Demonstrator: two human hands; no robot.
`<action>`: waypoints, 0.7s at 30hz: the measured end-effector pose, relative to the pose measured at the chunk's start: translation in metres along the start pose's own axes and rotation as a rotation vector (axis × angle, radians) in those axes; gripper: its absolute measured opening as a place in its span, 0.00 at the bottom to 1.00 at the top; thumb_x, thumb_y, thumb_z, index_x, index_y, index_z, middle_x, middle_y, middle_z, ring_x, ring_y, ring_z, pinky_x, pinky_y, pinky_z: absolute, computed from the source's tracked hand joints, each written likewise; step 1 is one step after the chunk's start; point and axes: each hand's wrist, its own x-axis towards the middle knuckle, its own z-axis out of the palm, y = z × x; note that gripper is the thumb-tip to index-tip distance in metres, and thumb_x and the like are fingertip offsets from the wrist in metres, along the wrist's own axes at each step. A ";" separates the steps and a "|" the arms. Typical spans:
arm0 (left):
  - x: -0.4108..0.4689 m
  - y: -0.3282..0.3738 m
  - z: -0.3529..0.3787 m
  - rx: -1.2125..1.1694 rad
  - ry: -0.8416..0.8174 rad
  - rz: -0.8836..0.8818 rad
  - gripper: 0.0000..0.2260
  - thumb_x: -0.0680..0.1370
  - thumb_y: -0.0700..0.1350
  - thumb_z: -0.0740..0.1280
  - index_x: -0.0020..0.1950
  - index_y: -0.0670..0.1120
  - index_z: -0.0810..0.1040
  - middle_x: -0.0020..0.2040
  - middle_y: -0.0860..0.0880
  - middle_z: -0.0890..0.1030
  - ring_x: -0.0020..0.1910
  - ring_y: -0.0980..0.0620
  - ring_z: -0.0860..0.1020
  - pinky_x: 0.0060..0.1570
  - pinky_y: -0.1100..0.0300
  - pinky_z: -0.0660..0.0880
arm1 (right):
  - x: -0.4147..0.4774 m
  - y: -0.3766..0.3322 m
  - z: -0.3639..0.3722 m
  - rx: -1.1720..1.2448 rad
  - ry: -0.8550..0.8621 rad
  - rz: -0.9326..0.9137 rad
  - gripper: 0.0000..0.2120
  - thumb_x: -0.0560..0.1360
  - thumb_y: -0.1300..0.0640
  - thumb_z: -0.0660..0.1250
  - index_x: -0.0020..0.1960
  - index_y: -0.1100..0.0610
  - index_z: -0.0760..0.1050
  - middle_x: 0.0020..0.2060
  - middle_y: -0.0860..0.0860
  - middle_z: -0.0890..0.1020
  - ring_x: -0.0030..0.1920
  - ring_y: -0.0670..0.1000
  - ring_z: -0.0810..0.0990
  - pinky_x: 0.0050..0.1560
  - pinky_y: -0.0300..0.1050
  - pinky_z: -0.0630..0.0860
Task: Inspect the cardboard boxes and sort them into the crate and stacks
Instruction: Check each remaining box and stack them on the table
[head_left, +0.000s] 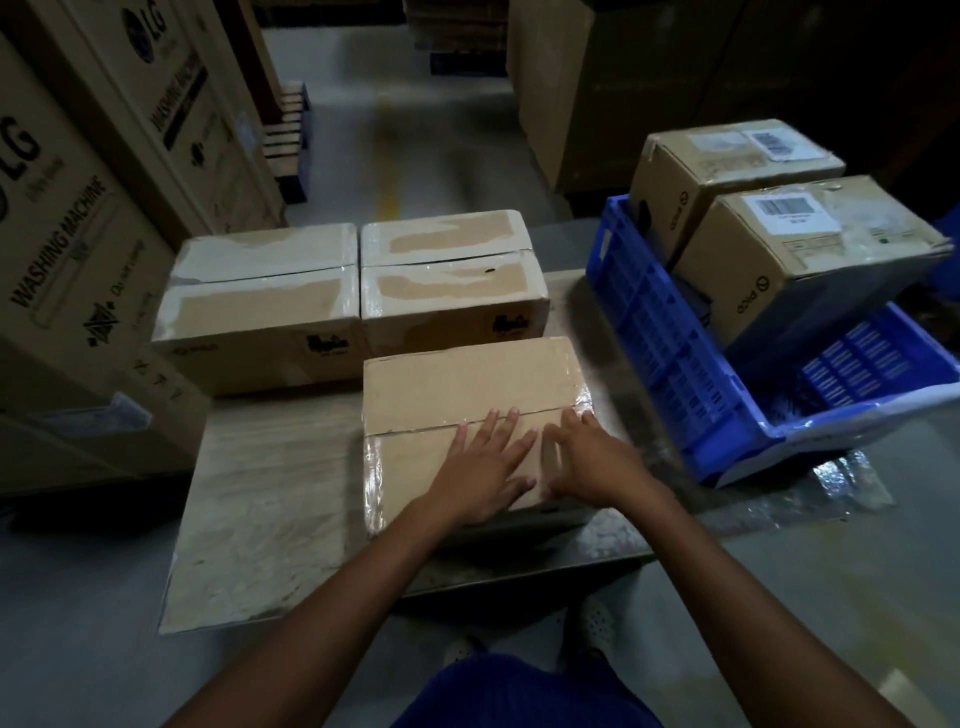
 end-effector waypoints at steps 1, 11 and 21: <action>-0.001 -0.001 0.001 0.020 0.013 0.009 0.28 0.84 0.61 0.51 0.82 0.58 0.46 0.82 0.49 0.40 0.80 0.47 0.38 0.77 0.40 0.40 | -0.002 -0.003 0.004 -0.002 -0.007 0.009 0.37 0.73 0.47 0.73 0.77 0.52 0.62 0.79 0.56 0.55 0.79 0.59 0.52 0.72 0.58 0.67; -0.026 -0.029 0.008 0.021 0.120 -0.198 0.30 0.82 0.65 0.49 0.80 0.62 0.40 0.80 0.50 0.33 0.79 0.44 0.33 0.73 0.32 0.41 | 0.001 -0.048 0.003 0.037 0.019 0.000 0.29 0.77 0.47 0.69 0.76 0.48 0.64 0.80 0.56 0.56 0.79 0.61 0.55 0.70 0.60 0.67; -0.064 -0.069 0.021 0.017 0.153 -0.312 0.39 0.73 0.72 0.32 0.81 0.57 0.39 0.80 0.50 0.32 0.79 0.46 0.33 0.77 0.37 0.42 | -0.001 -0.100 -0.004 -0.003 0.019 -0.216 0.25 0.76 0.46 0.71 0.69 0.53 0.71 0.71 0.54 0.70 0.72 0.57 0.68 0.64 0.54 0.72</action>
